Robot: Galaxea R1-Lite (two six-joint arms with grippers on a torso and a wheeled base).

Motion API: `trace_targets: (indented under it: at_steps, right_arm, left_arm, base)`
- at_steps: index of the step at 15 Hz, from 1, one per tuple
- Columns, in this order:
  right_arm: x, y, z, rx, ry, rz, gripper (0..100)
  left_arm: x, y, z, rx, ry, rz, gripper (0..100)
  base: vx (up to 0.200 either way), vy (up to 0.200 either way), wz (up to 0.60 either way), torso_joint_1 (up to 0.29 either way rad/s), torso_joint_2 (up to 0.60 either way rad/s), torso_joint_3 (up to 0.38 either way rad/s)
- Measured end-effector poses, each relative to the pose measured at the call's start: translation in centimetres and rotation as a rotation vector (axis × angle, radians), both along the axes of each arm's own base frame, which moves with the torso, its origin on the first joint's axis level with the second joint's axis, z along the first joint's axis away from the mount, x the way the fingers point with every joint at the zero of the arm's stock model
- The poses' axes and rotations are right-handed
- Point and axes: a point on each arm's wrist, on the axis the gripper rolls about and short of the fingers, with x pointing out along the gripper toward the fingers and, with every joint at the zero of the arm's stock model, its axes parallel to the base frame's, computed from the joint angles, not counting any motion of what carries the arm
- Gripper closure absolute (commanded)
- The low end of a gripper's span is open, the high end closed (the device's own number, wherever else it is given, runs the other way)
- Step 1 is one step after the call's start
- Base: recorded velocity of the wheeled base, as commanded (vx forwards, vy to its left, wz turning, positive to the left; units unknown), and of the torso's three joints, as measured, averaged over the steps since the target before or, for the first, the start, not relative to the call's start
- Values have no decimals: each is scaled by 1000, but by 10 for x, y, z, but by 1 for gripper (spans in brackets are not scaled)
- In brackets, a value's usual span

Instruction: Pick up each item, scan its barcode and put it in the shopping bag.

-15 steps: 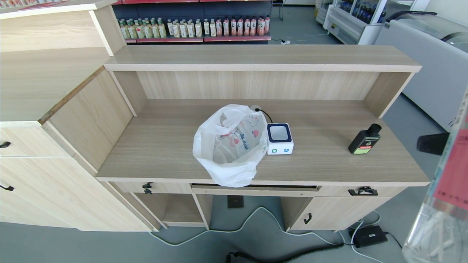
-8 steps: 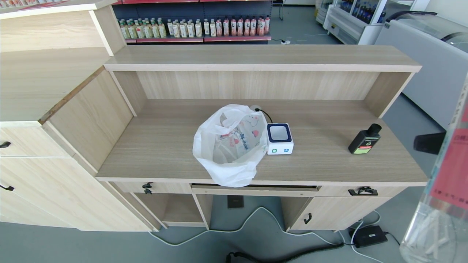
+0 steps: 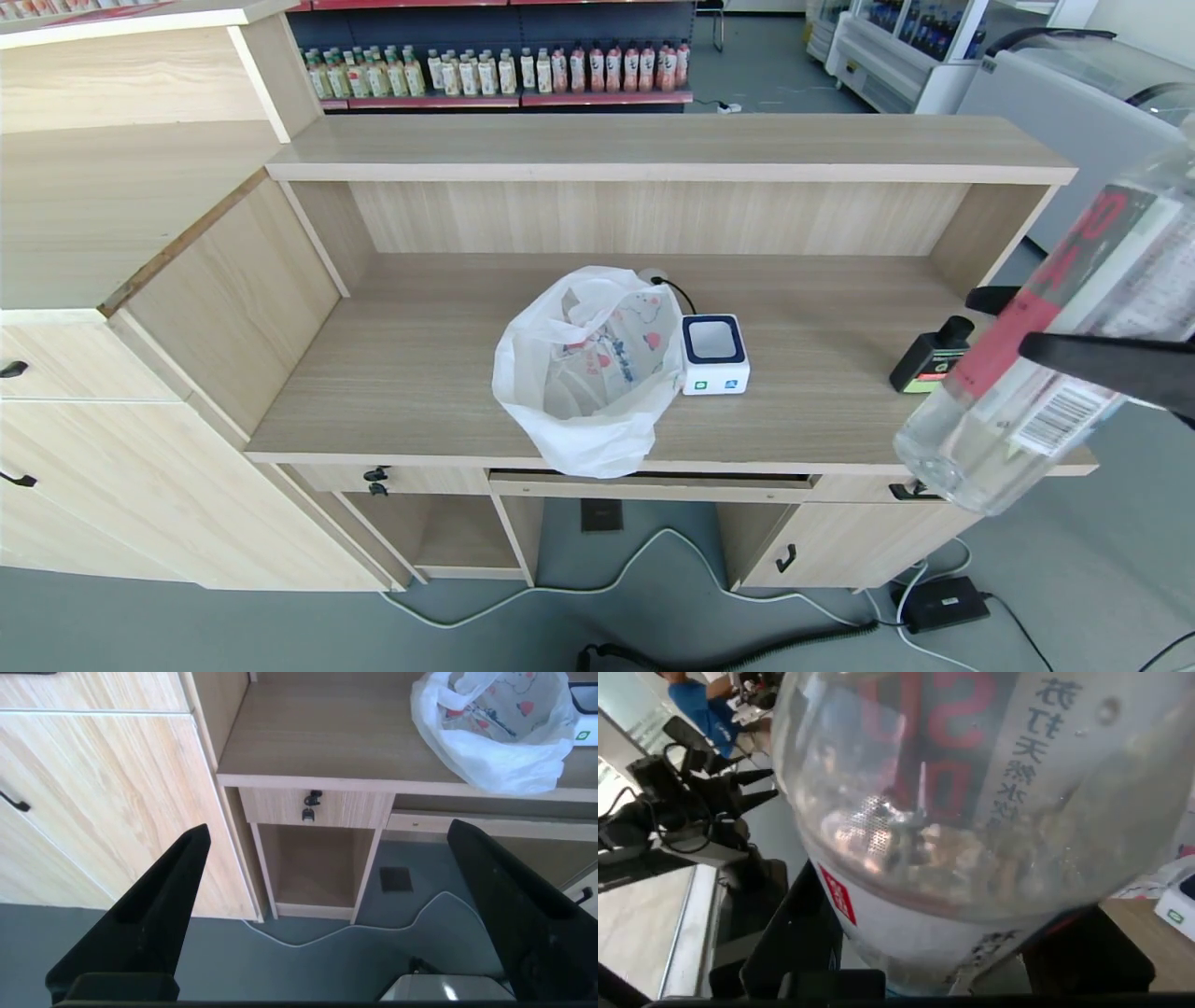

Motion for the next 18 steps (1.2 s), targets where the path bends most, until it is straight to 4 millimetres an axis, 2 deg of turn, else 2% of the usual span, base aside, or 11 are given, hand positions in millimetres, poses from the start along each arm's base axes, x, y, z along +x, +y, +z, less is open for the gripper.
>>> trace_targets:
  at_steps: [3,4,7,8,14,18]
  right_arm:
    - [20,-41,-32,-199,-138,-275,100]
    - [22,-54,-41,-266,-120,-385,100]
    - [24,-83,-60,-574,7,-868,100]
    - [22,-86,-62,-634,33,-933,100]
    - [20,-89,-68,-718,-20,-937,100]
    - [24,-105,-59,-794,-216,-1022,100]
  left_arm:
    - [0,0,0,0,0,0,0]
    - [0,0,0,0,0,0,0]
    - [0,0,0,0,0,0,0]
    - [0,0,0,0,0,0,0]
    - [0,0,0,0,0,0,0]
    - [0,0,0,0,0,0,0]
  base:
    - [0,0,0,0,0,0]
    - [0,0,0,0,0,0]
    - [0,0,0,0,0,0]
    - [0,0,0,0,0,0]
    - [0,0,0,0,0,0]
    - [0,0,0,0,0,0]
